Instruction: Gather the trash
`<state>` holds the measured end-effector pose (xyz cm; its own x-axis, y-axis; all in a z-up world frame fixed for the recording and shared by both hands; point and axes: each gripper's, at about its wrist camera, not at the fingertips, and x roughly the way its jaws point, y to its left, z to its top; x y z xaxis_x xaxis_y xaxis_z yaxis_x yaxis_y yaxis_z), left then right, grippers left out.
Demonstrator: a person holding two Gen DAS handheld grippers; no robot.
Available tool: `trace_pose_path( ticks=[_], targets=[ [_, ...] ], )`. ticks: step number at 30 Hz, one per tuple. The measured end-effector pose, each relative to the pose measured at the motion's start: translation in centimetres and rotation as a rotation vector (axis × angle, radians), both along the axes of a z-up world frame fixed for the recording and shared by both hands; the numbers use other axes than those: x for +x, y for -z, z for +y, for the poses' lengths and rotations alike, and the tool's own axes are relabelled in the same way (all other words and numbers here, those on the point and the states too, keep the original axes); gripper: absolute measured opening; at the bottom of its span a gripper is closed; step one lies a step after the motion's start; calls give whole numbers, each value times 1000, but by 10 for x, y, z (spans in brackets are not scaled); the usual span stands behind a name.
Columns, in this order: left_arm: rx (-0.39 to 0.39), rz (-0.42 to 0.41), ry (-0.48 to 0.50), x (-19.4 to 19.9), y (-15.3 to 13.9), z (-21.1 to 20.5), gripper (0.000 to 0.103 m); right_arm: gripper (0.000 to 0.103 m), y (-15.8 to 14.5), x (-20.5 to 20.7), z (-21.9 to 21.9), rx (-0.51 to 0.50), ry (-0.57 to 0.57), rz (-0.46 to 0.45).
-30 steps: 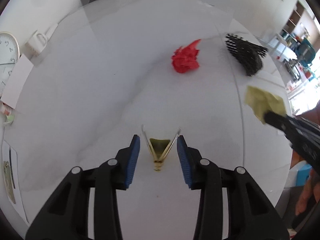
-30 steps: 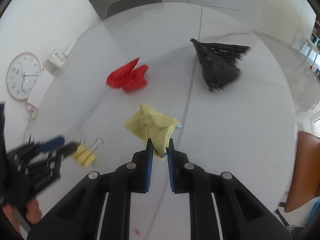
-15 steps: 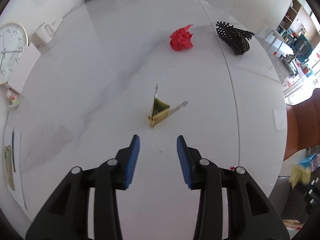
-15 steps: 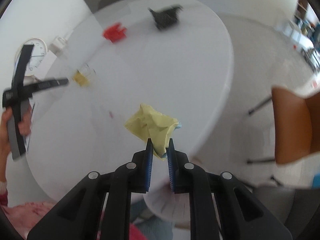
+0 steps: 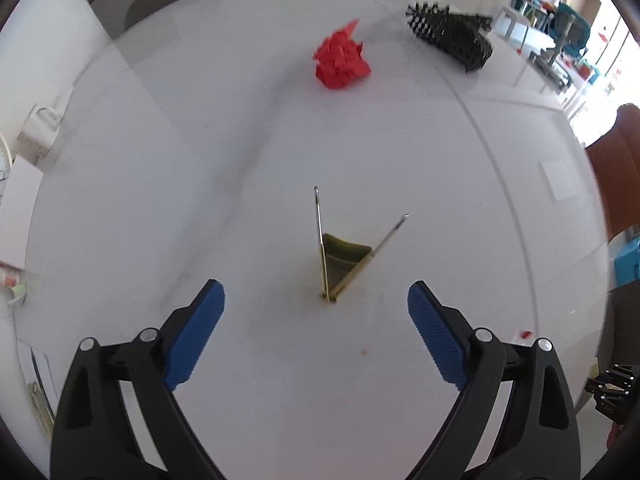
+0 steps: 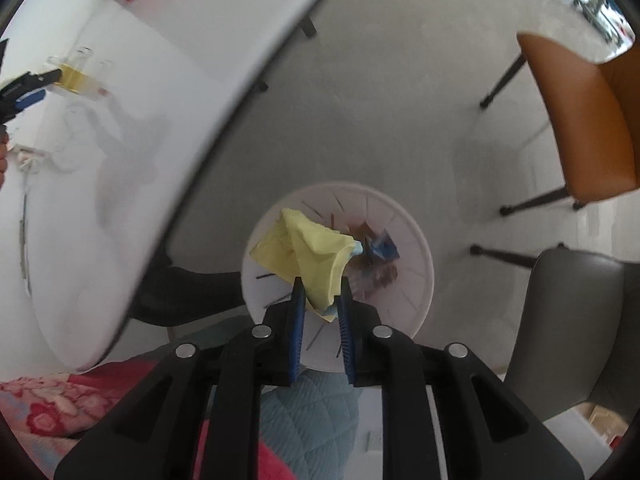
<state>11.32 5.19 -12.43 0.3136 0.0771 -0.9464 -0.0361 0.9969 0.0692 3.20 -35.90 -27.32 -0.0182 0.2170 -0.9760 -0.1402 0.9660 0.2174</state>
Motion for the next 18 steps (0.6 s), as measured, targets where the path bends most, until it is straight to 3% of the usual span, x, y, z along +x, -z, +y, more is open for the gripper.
trace_pose_path(
  ticks=[5, 10, 13, 15, 17, 18],
  targets=[
    [16, 5, 22, 10, 16, -4, 89, 54, 5, -2, -3, -22, 49, 15],
    [33, -22, 57, 13, 20, -9, 84, 63, -22, 4, -10, -31, 78, -37],
    [22, -29, 63, 16, 21, -9, 69, 64, -48, 13, -9, -21, 83, -87],
    [-7, -21, 64, 20, 23, -6, 48, 64, -64, 20, -6, -15, 76, -123],
    [-27, -23, 64, 20, 24, -4, 35, 64, -80, 28, 1, -5, 63, -159],
    [-26, -24, 60, 20, 24, -4, 35, 64, -88, 32, 6, 5, 53, -178]
  ],
)
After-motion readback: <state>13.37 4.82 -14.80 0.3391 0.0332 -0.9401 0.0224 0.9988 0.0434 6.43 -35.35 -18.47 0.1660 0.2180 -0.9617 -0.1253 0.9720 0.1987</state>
